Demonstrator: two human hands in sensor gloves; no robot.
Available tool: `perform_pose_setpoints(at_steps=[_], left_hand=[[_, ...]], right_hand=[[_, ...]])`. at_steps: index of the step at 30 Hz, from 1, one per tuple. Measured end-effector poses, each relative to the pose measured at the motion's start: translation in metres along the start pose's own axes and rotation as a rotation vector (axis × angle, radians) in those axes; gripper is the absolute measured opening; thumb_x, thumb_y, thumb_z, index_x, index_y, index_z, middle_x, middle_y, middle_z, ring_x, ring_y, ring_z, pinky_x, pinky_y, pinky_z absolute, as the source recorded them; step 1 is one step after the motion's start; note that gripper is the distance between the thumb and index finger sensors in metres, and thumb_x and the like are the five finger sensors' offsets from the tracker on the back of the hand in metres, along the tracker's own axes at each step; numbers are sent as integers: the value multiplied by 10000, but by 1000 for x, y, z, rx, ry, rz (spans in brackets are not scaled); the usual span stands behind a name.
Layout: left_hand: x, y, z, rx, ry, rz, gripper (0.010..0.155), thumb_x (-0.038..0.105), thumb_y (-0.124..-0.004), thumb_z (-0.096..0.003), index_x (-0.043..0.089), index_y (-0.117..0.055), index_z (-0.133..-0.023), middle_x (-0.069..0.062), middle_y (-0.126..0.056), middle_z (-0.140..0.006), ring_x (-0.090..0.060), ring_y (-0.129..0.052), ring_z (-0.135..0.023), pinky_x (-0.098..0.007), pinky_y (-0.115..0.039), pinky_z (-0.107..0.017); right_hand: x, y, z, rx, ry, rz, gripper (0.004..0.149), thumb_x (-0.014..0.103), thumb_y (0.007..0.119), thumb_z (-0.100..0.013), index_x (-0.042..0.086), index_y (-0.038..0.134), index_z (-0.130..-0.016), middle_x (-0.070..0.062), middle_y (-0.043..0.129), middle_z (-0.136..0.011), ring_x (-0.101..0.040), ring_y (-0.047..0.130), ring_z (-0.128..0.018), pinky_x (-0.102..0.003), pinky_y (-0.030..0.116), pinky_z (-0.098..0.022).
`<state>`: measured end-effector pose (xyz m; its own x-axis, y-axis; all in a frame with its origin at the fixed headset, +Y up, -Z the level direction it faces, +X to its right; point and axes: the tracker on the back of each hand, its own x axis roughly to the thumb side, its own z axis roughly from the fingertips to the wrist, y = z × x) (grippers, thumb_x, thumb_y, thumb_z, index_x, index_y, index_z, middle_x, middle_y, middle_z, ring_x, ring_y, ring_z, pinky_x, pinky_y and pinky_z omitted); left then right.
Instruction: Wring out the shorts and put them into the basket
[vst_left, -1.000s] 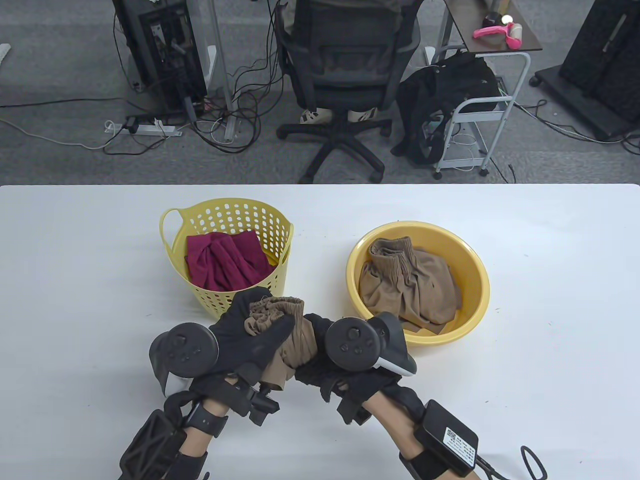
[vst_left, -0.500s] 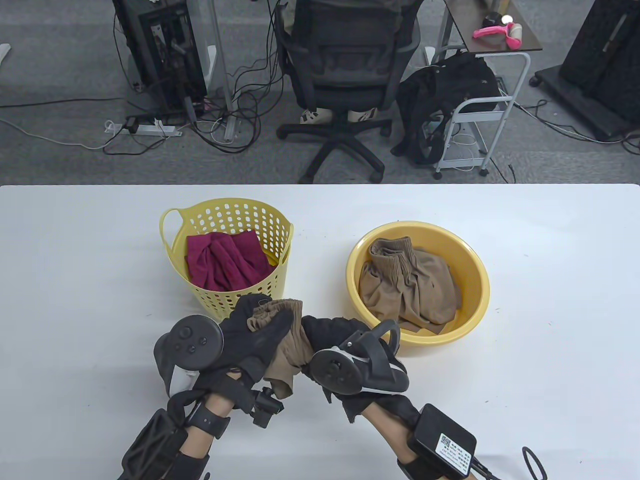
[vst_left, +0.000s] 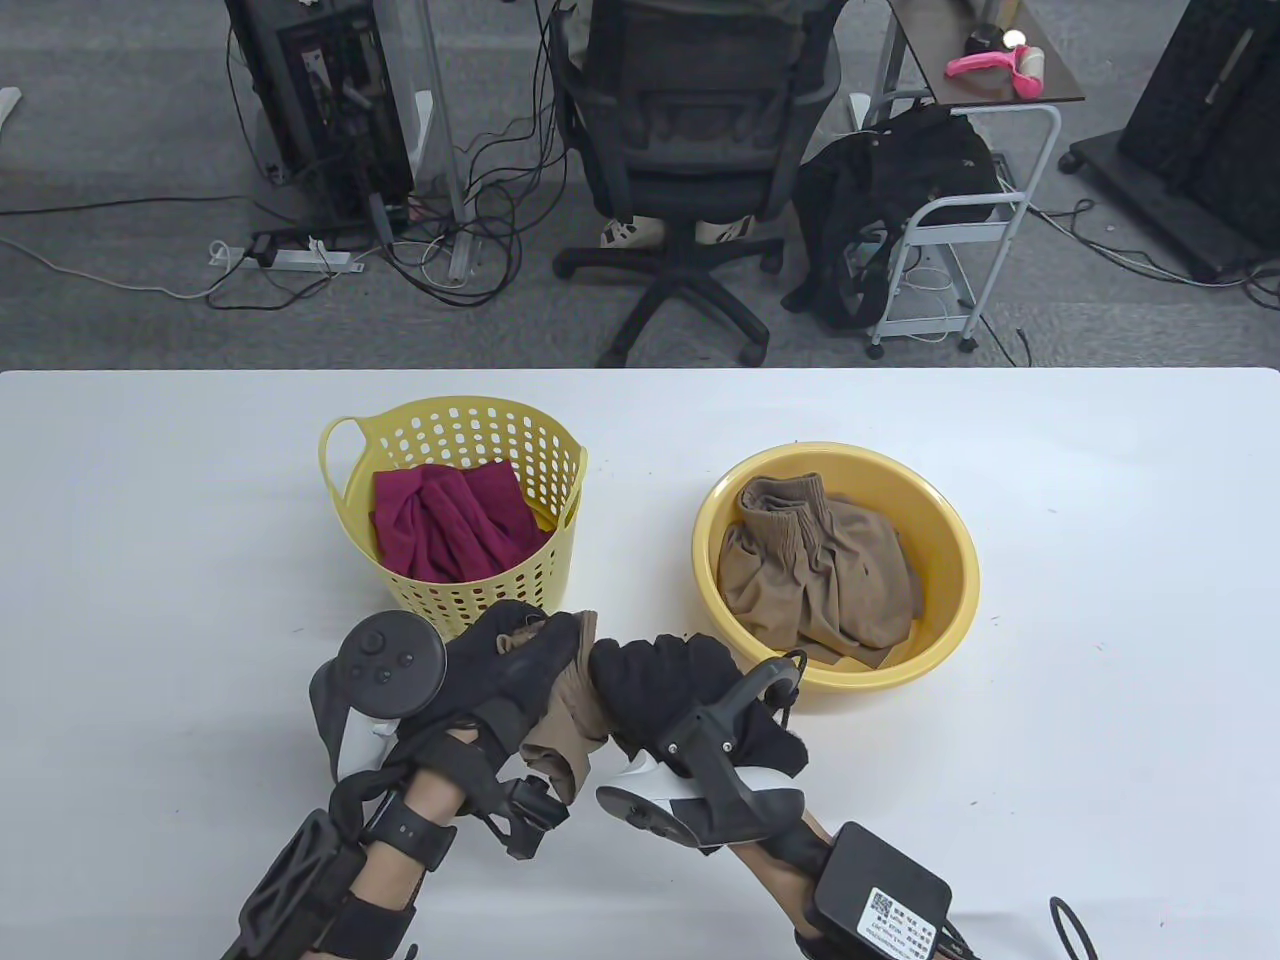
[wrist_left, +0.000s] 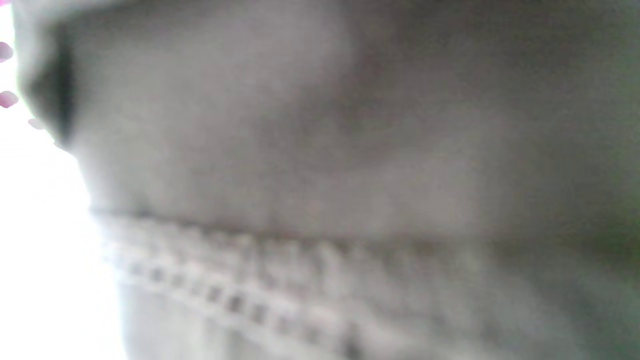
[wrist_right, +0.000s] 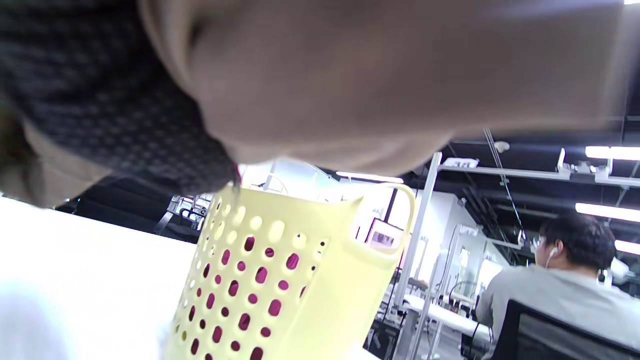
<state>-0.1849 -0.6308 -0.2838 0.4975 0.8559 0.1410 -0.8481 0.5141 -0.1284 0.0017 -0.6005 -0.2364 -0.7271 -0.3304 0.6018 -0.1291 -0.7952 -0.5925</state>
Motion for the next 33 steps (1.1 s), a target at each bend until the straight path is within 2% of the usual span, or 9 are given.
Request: perform_pose_setpoints(at_steps=[4,15,28,33], left_hand=[[0,1,-1,-20,27,18,561,576,-749,-619,56,-802,-823,-200,-1016,-519,-276,-1116,-232,-445,-937,-174],[0,2,0,-31,33,20,576,586,-743,-617,49,-802,-817,-199,-1017,-515,-279,-1113,-229,-447,-934,-173],[2,2,1,-21,14,7,596,597,-723,-617,46,-778,-838,-204,-1006,-548,-297,-1108,-261,-465,-923,-206],[4,3,2,4,-16,-22,604,601,-710,-619,47,-755,-856,-209,-992,-577,-312,-1099,-290,-479,-912,-233]], right_hand=[[3,-3,0,-24,-32,60,685,459,1045,-340,76,741,-819,51,922,-535,-89,935,-242,-257,813,-164],[4,-3,1,-27,-32,62,689,468,1043,-342,81,736,-822,54,919,-542,-86,936,-248,-256,814,-169],[2,-2,1,-10,-15,44,700,476,1045,-332,87,736,-825,55,922,-541,-91,938,-250,-255,816,-173],[-3,0,0,6,27,-17,708,474,1048,-326,96,729,-833,56,920,-546,-95,938,-256,-258,815,-178]])
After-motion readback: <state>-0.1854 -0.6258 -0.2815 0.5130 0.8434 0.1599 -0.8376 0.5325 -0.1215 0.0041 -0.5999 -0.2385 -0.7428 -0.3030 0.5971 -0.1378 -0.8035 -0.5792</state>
